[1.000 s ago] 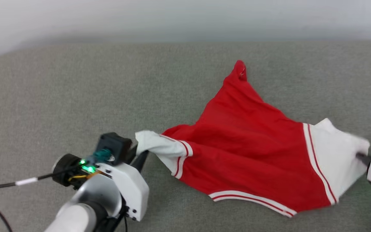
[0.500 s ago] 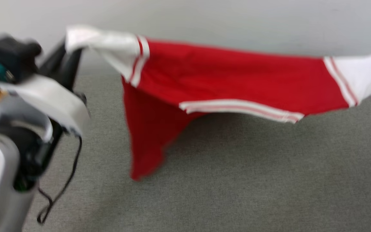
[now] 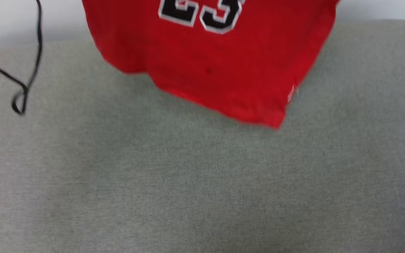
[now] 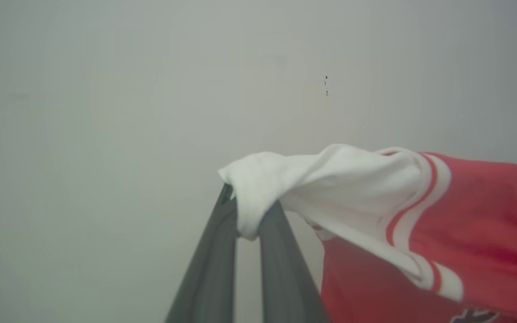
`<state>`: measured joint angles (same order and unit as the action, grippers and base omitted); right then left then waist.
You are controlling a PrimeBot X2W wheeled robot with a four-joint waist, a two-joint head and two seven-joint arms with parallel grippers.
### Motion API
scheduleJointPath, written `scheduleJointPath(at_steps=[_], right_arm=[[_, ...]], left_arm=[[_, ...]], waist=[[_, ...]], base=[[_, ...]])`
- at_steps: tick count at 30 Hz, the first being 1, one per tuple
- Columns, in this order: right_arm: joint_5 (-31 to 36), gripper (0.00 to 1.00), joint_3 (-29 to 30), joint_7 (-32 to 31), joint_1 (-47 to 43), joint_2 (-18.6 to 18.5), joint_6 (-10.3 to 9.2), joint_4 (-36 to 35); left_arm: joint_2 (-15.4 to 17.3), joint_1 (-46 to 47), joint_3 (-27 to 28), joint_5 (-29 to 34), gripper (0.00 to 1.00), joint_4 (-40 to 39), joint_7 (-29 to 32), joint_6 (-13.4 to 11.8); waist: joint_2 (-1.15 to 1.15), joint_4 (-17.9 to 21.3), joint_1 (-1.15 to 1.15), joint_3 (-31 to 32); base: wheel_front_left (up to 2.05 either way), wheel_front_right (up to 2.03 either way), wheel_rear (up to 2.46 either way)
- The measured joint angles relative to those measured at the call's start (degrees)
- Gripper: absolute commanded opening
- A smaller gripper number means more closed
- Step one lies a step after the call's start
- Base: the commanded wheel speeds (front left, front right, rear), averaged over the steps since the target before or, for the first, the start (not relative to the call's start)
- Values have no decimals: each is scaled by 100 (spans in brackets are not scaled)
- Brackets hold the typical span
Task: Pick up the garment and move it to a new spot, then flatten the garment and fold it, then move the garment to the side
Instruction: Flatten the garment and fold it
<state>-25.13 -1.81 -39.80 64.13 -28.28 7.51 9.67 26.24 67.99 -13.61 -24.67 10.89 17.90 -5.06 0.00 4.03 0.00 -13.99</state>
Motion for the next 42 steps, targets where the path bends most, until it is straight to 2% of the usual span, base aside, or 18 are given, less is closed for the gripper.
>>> scheduleJointPath(at_steps=[6,12,22,30,37,42], right_arm=[[109,0,-303,1216,1202,263,0,862],[230,0,-628,2353,2003,409,0,1474],[-226,0,-1417,3119,2370,571,1,2585],[-751,0,-2028,3295,2059,648,0,3367],[-1176,0,-2395,3561,731,333,0,3357],[-1371,0,-2625,3705,-486,169,1,2969]], left_arm=[[-164,1132,110,90,0,1026,-510,-37],[-222,1901,186,121,0,1673,-959,-20],[-363,2092,253,-44,0,2571,-1234,42],[-587,1371,288,-410,0,3181,-1265,256],[-735,-29,308,-735,0,3179,-1405,521],[-680,-1457,428,-998,0,2624,-1438,565]], waist=[[0,121,0,-733],[0,267,1,-1437],[0,413,1,-2359],[0,333,1,-2457],[0,186,1,-1929],[0,106,0,-1309]], base=[[0,0,0],[0,0,0],[0,0,0],[0,0,0],[0,0,0],[0,0,0]])
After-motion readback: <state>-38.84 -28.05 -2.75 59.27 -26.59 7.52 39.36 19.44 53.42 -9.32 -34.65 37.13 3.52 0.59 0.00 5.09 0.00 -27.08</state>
